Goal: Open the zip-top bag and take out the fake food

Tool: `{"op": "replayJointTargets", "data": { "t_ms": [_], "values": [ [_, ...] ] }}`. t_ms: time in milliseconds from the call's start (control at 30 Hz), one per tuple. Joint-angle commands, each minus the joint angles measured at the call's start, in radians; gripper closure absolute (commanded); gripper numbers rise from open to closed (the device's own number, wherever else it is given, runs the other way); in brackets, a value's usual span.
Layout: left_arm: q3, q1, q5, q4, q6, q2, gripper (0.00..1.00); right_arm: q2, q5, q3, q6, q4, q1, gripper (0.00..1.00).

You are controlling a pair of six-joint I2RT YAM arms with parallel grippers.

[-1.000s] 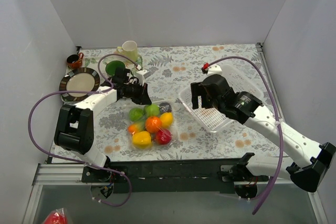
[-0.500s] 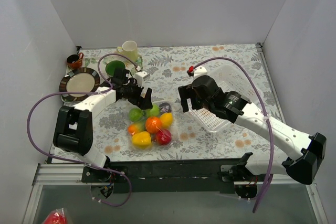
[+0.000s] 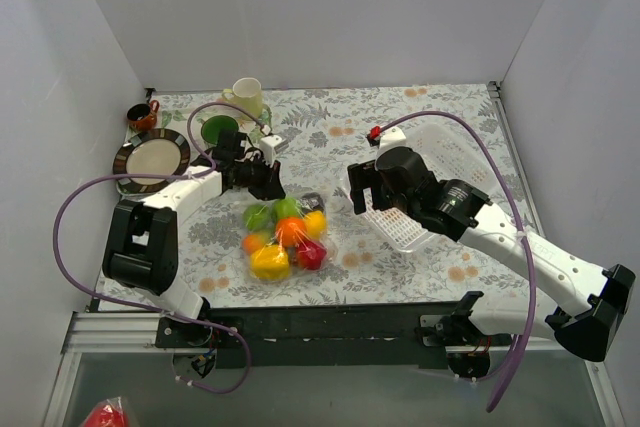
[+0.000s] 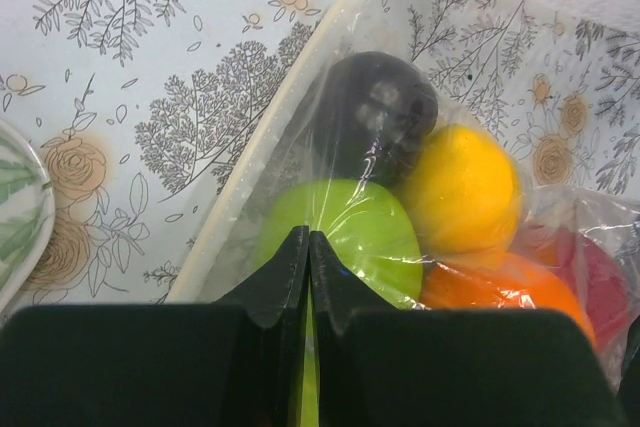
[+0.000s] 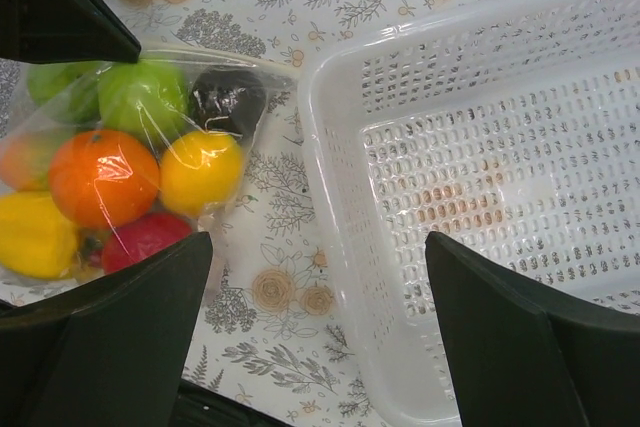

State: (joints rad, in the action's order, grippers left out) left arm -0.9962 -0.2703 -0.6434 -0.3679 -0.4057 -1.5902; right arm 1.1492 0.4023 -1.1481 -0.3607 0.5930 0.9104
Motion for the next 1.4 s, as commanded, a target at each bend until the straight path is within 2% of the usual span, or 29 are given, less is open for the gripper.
{"op": "replayJointTargets", "data": {
  "t_ms": [0,233,400,467,633,800,933,1133,1300,1367],
  "values": [
    [-0.022,0.005,0.031,-0.118,0.038,0.018,1.0,-0.009,0.029,0.001,0.003,-0.045,0.001,0.04],
    [-0.209,0.005,-0.01,-0.206,-0.004,0.082,1.0,0.029,-0.008,0.01,0.028,-0.139,0.001,0.04],
    [-0.378,0.005,-0.117,-0.302,-0.045,0.111,1.0,0.121,-0.075,-0.015,0.078,-0.248,0.001,0.03],
    [-0.397,0.005,-0.189,-0.357,-0.051,0.127,1.0,0.176,-0.112,-0.018,0.113,-0.318,0.001,0.02],
    [-0.357,0.005,-0.297,-0.446,-0.012,0.209,1.0,0.219,-0.223,0.053,0.264,-0.563,-0.002,0.02],
    [-0.3,0.005,-0.334,-0.594,0.122,0.256,1.0,0.181,-0.361,0.068,0.419,-0.709,-0.033,0.02],
    [-0.269,0.003,-0.319,-0.657,0.176,0.268,1.0,0.193,-0.516,0.01,0.456,-0.694,-0.07,0.02],
    [-0.214,0.005,-0.321,-0.64,0.179,0.292,1.0,0.288,-0.739,-0.047,0.465,-0.601,-0.077,0.06],
    [-0.214,0.005,-0.355,-0.686,0.203,0.305,1.0,0.357,-0.773,-0.055,0.46,-0.608,-0.093,0.1],
    [-0.234,0.003,-0.361,-0.706,0.215,0.306,1.0,0.385,-0.807,-0.062,0.451,-0.61,-0.137,0.1]
  ]
}}
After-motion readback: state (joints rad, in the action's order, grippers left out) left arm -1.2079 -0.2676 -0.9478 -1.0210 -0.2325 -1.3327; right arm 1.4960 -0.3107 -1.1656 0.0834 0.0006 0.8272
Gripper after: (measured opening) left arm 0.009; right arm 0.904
